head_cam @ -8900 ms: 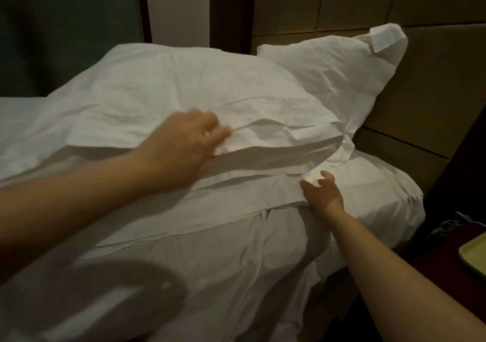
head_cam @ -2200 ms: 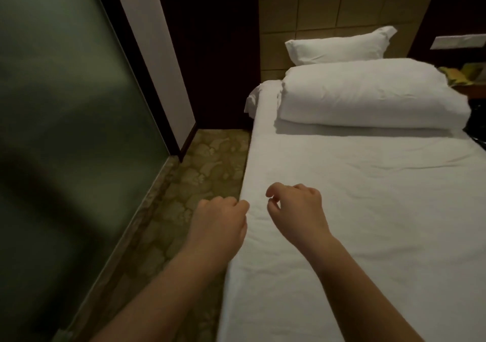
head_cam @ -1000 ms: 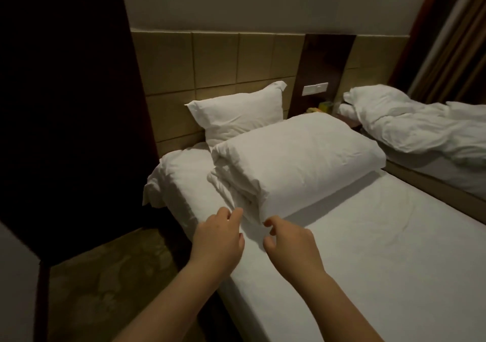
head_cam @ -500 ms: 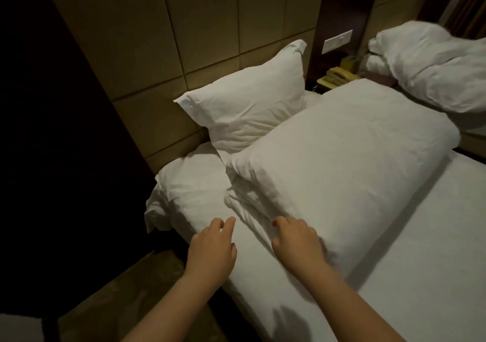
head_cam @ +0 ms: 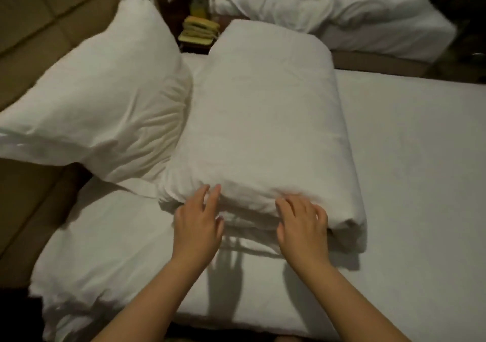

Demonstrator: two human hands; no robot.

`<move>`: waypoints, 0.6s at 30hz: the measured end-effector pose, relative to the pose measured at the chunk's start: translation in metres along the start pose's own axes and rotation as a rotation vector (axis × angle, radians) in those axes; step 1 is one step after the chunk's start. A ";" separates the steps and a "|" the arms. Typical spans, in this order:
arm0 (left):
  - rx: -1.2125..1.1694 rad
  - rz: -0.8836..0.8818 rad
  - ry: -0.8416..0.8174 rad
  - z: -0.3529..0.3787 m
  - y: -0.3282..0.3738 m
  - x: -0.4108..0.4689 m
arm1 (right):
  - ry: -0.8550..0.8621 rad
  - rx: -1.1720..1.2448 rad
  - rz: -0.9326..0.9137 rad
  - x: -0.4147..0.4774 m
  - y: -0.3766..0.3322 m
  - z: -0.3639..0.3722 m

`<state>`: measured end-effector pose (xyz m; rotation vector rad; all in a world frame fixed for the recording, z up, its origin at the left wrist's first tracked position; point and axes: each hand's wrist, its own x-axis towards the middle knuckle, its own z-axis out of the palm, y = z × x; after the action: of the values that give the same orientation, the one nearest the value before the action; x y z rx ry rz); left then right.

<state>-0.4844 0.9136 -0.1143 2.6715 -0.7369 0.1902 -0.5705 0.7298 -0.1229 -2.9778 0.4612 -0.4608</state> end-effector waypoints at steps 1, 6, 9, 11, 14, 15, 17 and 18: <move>-0.014 0.028 0.069 0.008 -0.007 0.003 | 0.051 -0.015 0.000 -0.002 -0.001 0.009; -0.007 0.145 0.218 0.070 -0.030 0.029 | 0.266 -0.081 -0.111 0.005 0.011 0.061; -0.021 0.212 0.293 0.104 -0.030 0.046 | 0.401 -0.115 -0.178 0.012 0.026 0.087; -0.047 0.250 0.350 0.116 -0.032 0.049 | 0.482 -0.148 -0.211 0.007 0.034 0.099; -0.046 0.325 0.484 0.120 -0.045 0.052 | 0.618 -0.201 -0.272 0.005 0.043 0.109; -0.040 0.342 0.529 0.119 -0.051 0.056 | 0.660 -0.207 -0.299 0.006 0.045 0.112; 0.011 0.363 0.617 0.118 -0.066 0.064 | 0.733 -0.225 -0.354 0.008 0.046 0.118; 0.054 0.369 0.655 0.117 -0.074 0.066 | 0.761 -0.238 -0.375 0.008 0.047 0.121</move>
<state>-0.3857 0.8971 -0.2307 2.2626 -0.9800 1.1228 -0.5387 0.6877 -0.2420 -3.0015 -0.0202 -1.6997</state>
